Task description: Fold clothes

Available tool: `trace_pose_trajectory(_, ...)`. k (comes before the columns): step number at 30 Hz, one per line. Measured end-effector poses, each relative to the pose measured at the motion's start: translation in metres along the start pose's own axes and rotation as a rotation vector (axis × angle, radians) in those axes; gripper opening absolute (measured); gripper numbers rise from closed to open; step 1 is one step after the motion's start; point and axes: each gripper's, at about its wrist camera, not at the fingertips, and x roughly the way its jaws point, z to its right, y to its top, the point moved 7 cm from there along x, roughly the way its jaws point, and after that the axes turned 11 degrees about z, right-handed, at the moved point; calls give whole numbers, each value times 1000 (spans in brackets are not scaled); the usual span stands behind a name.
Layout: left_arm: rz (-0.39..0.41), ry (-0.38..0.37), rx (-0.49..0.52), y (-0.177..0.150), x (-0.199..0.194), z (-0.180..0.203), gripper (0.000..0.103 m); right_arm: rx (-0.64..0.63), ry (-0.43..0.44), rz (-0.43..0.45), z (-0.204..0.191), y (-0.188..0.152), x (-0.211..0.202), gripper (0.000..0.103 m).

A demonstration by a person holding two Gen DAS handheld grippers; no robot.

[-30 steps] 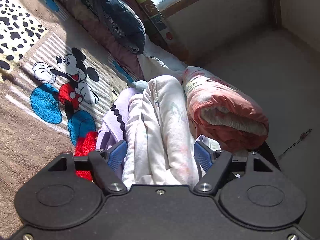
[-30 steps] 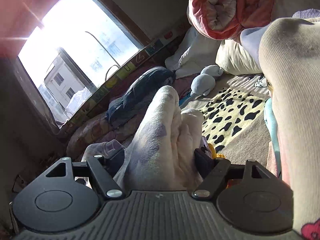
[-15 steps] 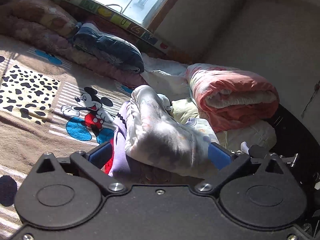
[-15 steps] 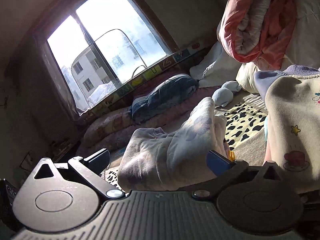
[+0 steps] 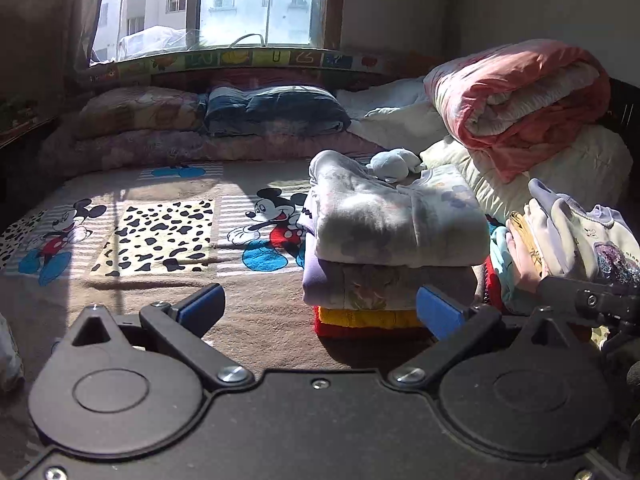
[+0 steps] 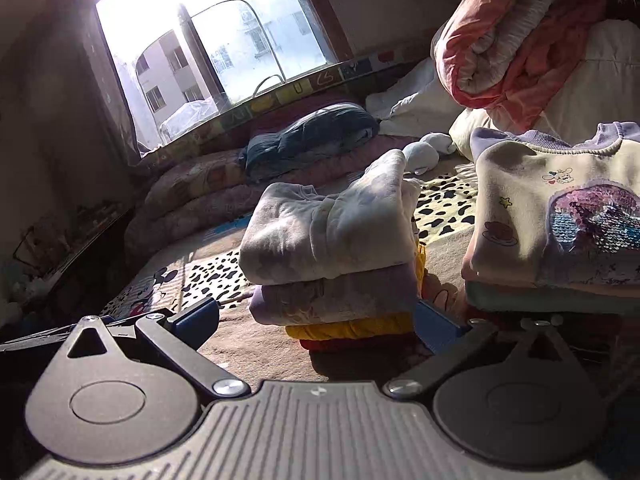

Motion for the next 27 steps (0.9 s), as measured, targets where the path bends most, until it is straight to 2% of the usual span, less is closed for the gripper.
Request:
trace_pose_trajectory(2, -3, 43, 26, -1, -6, 3, 103, -4, -18, -13, 2, 1, -11, 103)
trace_pose_trajectory(5, -16, 63, 39, -3, -16, 7, 103, -17, -43, -10, 3, 5, -27, 103)
trace_pose_trajectory(17, -6, 17, -33, -2, -57, 22, 103, -116, -97, -61, -8, 6, -66, 103)
trace_pose_trajectory(27, 21, 22, -15, -2, -85, 35, 103, -167, -136, -45, -16, 10, -89, 103)
